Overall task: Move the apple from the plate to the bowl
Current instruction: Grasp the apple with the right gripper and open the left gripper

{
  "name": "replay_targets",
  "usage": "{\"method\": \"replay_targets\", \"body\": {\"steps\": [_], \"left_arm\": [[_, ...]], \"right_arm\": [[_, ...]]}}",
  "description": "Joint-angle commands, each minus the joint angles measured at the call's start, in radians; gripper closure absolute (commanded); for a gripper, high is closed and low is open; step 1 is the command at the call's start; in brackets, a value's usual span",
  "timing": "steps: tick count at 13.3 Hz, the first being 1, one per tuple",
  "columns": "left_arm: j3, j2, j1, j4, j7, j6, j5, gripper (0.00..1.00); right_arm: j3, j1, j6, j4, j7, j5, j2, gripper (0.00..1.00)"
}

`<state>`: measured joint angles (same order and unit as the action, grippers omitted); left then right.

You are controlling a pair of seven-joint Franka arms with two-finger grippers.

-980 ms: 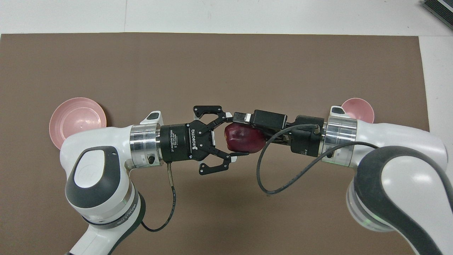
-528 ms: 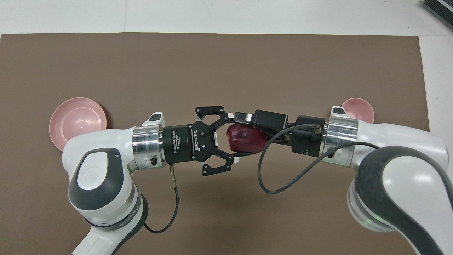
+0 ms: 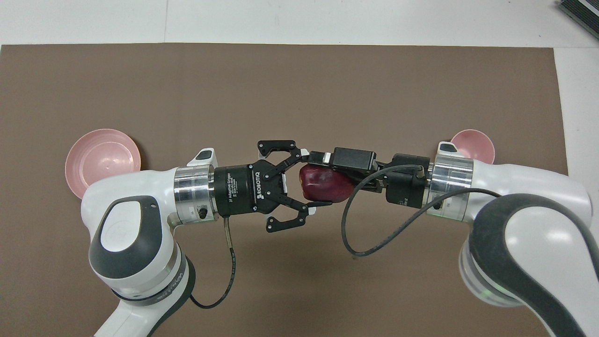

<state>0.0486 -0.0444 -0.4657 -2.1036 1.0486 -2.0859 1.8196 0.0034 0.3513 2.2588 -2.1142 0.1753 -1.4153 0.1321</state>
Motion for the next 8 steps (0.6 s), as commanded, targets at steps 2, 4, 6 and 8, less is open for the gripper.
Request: {"method": "replay_targets", "body": {"steps": [2, 4, 6, 8], "left_arm": [[-0.009, -0.009, -0.031, 0.013, -0.016, -0.059, 0.006, 0.01], [0.005, -0.012, -0.033, 0.027, -0.009, -0.109, -0.035, 0.00], [0.005, -0.012, -0.033, 0.028, -0.005, -0.121, -0.039, 0.00], [0.004, -0.015, -0.024, 0.027, -0.002, -0.122, -0.060, 0.00]], "right_arm": [[0.009, 0.002, -0.013, -0.015, -0.046, 0.018, 0.021, 1.00], [0.009, 0.002, -0.013, -0.013, -0.046, 0.019, 0.020, 1.00], [0.009, 0.002, -0.013, -0.013, -0.053, 0.019, 0.018, 1.00], [0.009, -0.003, -0.013, -0.013, -0.053, 0.027, 0.017, 1.00]]}}
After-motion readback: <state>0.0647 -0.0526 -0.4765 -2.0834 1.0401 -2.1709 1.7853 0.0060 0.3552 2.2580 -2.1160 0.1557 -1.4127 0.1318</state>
